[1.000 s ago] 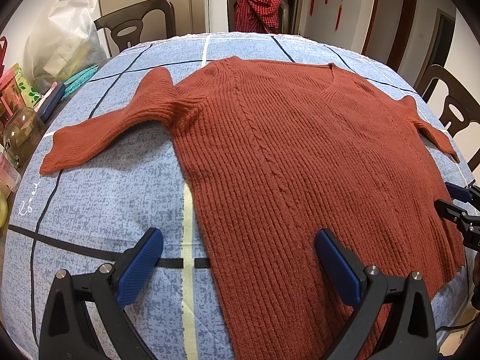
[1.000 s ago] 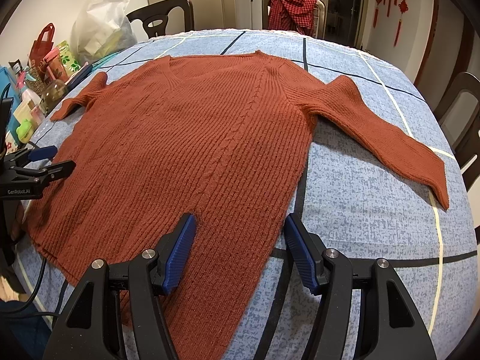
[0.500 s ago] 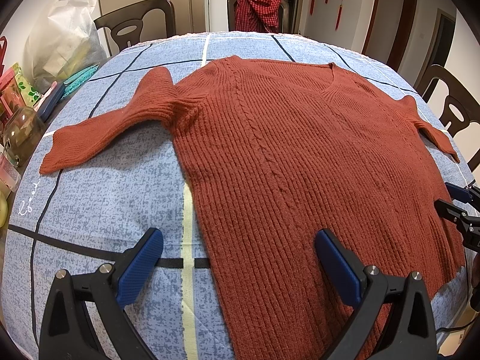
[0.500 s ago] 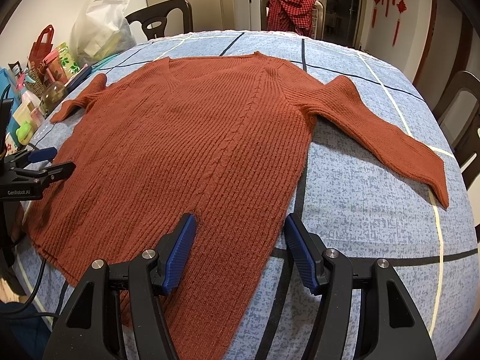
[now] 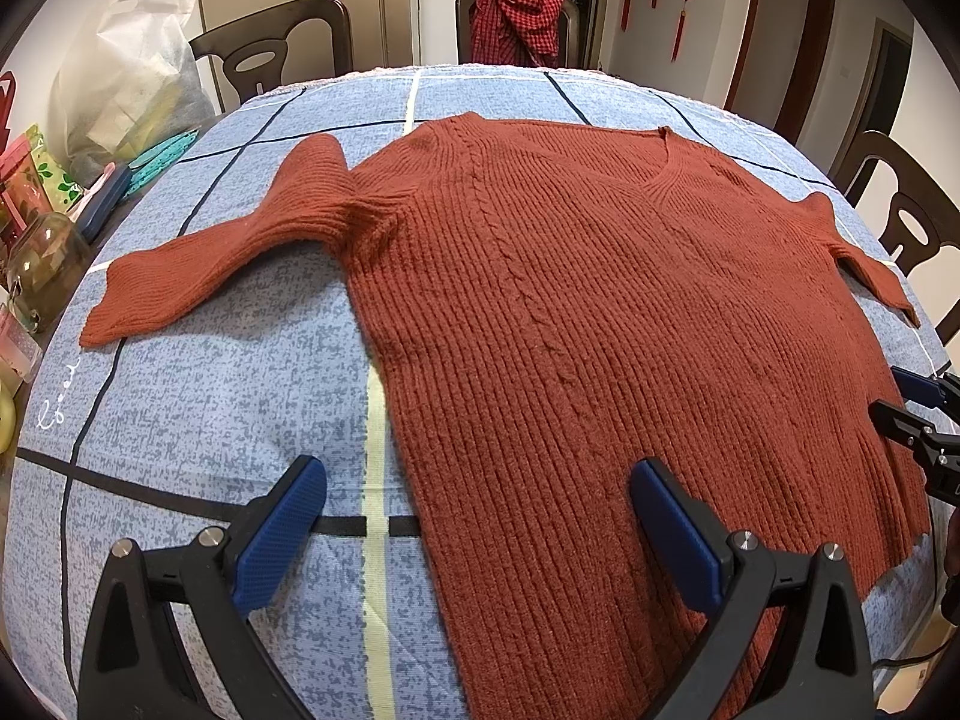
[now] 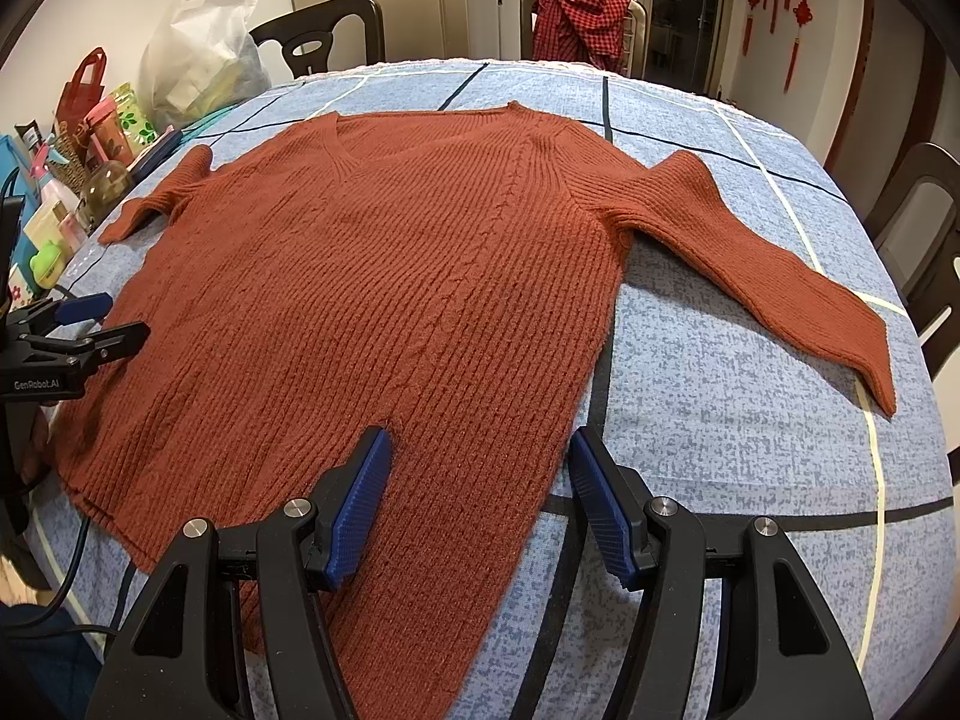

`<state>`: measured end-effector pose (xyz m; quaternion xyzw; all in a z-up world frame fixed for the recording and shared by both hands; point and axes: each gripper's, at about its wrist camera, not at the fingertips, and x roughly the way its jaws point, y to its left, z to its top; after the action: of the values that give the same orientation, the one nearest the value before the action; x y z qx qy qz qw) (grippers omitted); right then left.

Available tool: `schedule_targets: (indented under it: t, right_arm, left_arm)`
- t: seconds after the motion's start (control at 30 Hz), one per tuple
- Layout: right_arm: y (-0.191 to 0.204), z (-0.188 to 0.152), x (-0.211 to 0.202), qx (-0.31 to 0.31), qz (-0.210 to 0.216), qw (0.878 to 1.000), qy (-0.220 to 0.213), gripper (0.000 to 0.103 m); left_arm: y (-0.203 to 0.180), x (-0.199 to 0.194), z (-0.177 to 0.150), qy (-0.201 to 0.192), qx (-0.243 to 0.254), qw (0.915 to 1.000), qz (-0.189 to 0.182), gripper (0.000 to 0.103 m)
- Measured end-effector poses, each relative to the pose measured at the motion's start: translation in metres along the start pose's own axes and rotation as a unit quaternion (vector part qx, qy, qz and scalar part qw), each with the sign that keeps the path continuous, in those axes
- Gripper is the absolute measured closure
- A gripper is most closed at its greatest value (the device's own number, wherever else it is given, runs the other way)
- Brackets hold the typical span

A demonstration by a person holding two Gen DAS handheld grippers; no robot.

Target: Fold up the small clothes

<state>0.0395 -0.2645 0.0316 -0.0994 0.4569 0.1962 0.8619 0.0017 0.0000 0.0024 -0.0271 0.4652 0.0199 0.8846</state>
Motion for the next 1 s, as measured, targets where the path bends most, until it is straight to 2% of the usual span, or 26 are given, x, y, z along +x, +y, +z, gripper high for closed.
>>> schedule_targets:
  t: [1.0]
  right_arm:
    - [-0.0007, -0.0013, 0.0008, 0.003, -0.004, 1.0, 0.002, 0.041]
  left_arm:
    - [0.0021, -0.0004, -0.0056, -0.002, -0.001, 1.0, 0.001, 0.0]
